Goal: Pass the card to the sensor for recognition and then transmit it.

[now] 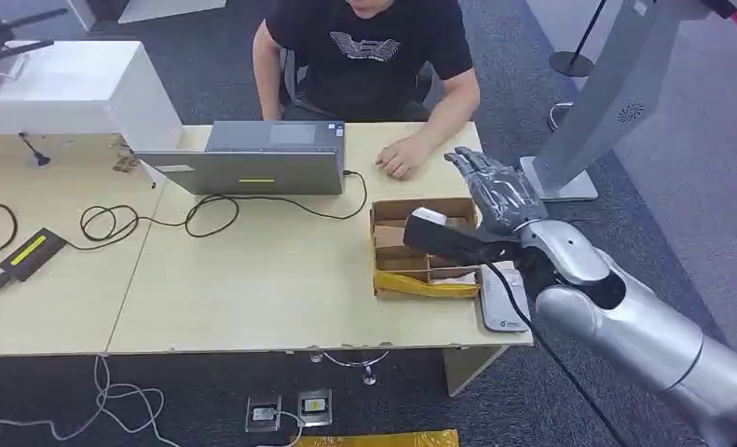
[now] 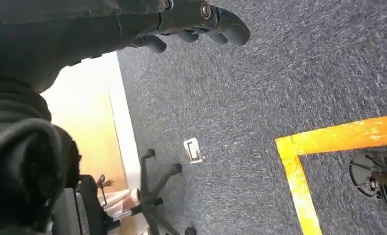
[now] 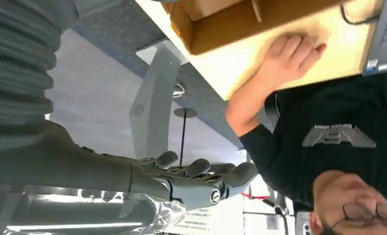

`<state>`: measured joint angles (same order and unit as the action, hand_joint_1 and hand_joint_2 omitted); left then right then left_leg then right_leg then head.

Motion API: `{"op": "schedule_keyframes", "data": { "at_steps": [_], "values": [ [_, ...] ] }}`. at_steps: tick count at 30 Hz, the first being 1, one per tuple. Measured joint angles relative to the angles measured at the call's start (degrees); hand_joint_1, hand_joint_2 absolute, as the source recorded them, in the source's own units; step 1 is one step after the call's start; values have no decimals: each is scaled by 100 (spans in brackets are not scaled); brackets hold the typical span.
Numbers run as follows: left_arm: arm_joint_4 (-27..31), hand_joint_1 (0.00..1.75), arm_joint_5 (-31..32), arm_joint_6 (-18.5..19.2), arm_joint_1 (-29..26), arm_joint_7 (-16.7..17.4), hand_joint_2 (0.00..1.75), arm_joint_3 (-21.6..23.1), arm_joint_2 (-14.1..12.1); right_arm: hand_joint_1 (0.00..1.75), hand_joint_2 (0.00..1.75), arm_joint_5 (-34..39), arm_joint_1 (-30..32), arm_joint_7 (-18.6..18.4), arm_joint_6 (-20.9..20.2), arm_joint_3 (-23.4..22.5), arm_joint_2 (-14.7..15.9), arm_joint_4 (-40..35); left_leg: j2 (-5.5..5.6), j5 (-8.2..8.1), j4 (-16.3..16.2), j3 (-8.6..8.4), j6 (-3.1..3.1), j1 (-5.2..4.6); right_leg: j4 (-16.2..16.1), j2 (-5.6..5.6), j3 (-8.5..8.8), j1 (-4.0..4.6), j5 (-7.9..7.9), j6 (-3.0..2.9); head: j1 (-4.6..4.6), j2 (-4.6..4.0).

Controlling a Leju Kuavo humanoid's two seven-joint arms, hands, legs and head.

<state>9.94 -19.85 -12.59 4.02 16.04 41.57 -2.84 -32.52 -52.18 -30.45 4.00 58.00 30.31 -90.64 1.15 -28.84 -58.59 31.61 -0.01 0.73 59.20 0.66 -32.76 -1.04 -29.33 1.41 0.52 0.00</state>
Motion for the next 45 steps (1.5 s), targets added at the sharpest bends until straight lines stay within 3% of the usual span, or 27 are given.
{"op": "schedule_keyframes", "data": {
  "at_steps": [5,15,32,45],
  "values": [
    [0,0,-52,-24,1,39,0,13,0,0,175,18,-2,-63,0,188,61,-2,0,0,0,0,0,0,0,0,-1,0,0,0,2,0],
    [0,0,-232,-166,1,138,0,15,2,0,175,-706,165,-394,-61,503,160,9,0,0,0,0,0,1,0,2,-2,1,0,0,0,0],
    [2,0,4,-31,7,155,0,70,2,0,175,-645,229,-291,-291,801,160,83,0,0,0,1,0,1,0,1,-2,1,0,0,0,0],
    [2,0,63,-11,37,76,0,206,-2,0,175,-540,295,-88,-109,958,74,297,0,0,1,4,0,1,1,0,-2,1,0,0,0,0]
  ]
}}
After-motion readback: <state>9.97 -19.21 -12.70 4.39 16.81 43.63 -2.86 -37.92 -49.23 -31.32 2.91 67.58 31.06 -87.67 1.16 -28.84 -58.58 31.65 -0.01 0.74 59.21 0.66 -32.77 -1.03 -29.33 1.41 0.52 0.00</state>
